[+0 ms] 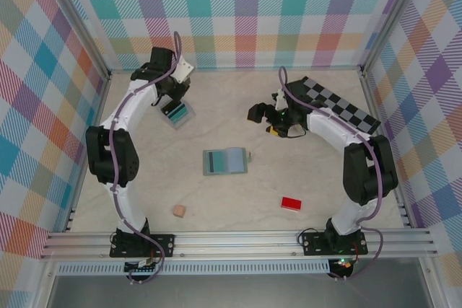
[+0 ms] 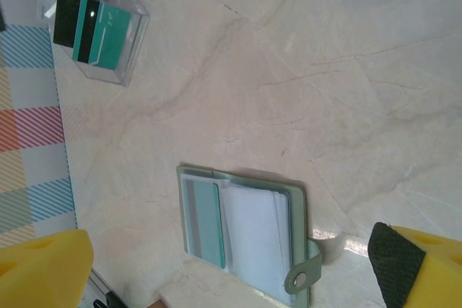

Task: Take the credit cards out of the card holder

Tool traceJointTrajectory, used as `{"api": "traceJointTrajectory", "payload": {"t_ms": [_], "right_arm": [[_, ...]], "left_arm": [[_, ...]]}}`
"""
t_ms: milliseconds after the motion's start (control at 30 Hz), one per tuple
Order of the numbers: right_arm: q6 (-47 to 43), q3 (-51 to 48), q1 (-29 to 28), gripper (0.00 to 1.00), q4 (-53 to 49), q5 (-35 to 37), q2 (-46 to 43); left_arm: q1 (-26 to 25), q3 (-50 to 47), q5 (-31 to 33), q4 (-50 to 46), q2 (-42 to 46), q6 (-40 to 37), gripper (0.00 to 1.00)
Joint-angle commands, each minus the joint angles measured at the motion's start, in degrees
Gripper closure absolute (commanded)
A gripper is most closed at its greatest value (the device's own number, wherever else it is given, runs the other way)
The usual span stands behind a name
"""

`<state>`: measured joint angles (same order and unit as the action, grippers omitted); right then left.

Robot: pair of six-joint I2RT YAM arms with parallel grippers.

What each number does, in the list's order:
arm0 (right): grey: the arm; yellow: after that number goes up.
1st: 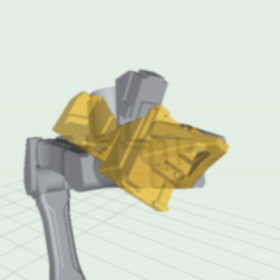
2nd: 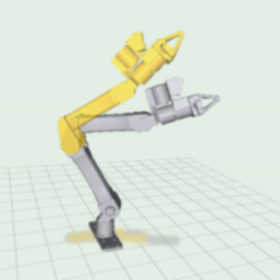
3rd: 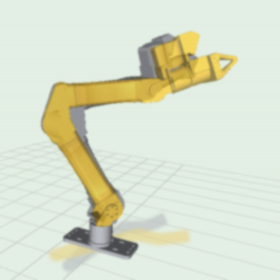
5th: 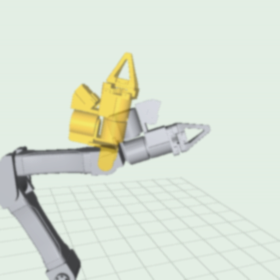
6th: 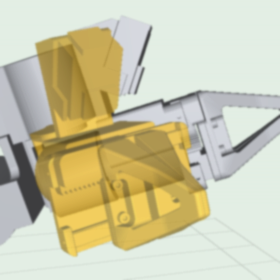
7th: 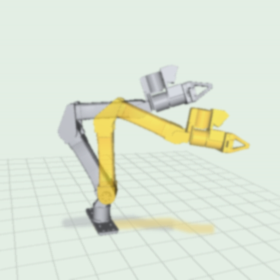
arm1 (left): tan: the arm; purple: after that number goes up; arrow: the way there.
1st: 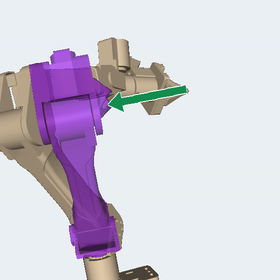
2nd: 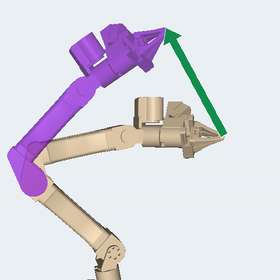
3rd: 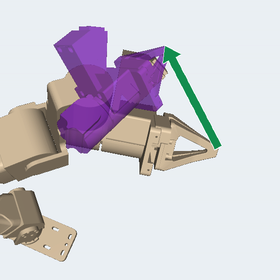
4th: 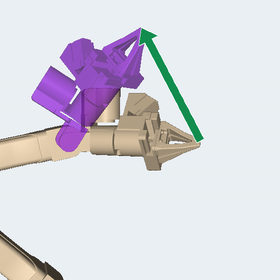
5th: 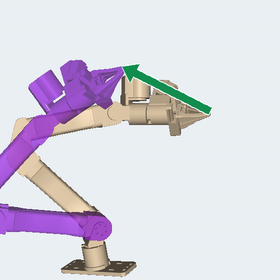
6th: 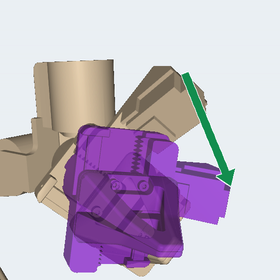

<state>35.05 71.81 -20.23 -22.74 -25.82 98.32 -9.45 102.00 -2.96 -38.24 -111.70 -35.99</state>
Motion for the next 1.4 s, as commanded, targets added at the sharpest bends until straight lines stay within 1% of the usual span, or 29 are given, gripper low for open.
{"api": "traceJointTrajectory", "payload": {"t_ms": [0,67,167,300,400,567,967,1033,1167,1233,1300,1367], "right_arm": [[-1.05,3.24,0.45,0.00,-3.25,0.69,1.33],[-0.82,4.32,0.45,0.00,-3.98,0.34,2.09],[0.00,4.57,0.45,0.00,-3.36,-0.52,3.17],[1.16,4.81,0.45,0.00,-2.64,-1.83,4.57],[1.60,5.00,0.45,0.00,-2.48,-2.04,4.97],[1.60,5.71,0.46,0.00,-2.86,-2.17,5.28],[1.20,6.06,0.45,0.00,-3.77,-2.04,5.13],[1.25,6.15,0.45,0.00,-3.75,-2.11,5.12],[1.03,6.53,0.45,0.00,-3.89,-2.65,5.21],[0.88,6.66,0.46,0.00,-3.90,-2.72,5.14],[0.73,6.68,0.48,0.00,-4.03,-2.78,5.06],[0.61,6.68,0.45,0.00,-4.01,-2.91,4.98]], "left_arm": [[1.66,3.06,2.17,-6.84,-2.88,-9.21,1.00],[2.43,3.82,2.18,-7.90,-3.69,-10.05,1.00],[4.09,3.91,0.19,-7.87,-3.52,-10.29,1.00],[5.43,4.16,1.64,-8.79,-4.24,-11.11,1.00],[6.11,4.51,-0.04,-9.92,-4.95,-11.12,1.00],[6.46,5.62,-1.56,-11.14,-7.12,-10.84,1.00],[6.46,7.59,0.03,-10.45,-10.52,-10.51,1.00],[6.46,7.77,0.49,-10.12,-10.71,-9.97,0.93],[6.46,8.88,1.32,-10.09,-10.90,-7.84,0.71],[6.46,9.68,1.13,-10.78,-10.78,-7.21,0.63],[6.46,9.75,1.42,-10.67,-10.37,-6.63,0.58],[6.46,9.88,1.65,-10.54,-9.78,-5.60,0.56]]}}
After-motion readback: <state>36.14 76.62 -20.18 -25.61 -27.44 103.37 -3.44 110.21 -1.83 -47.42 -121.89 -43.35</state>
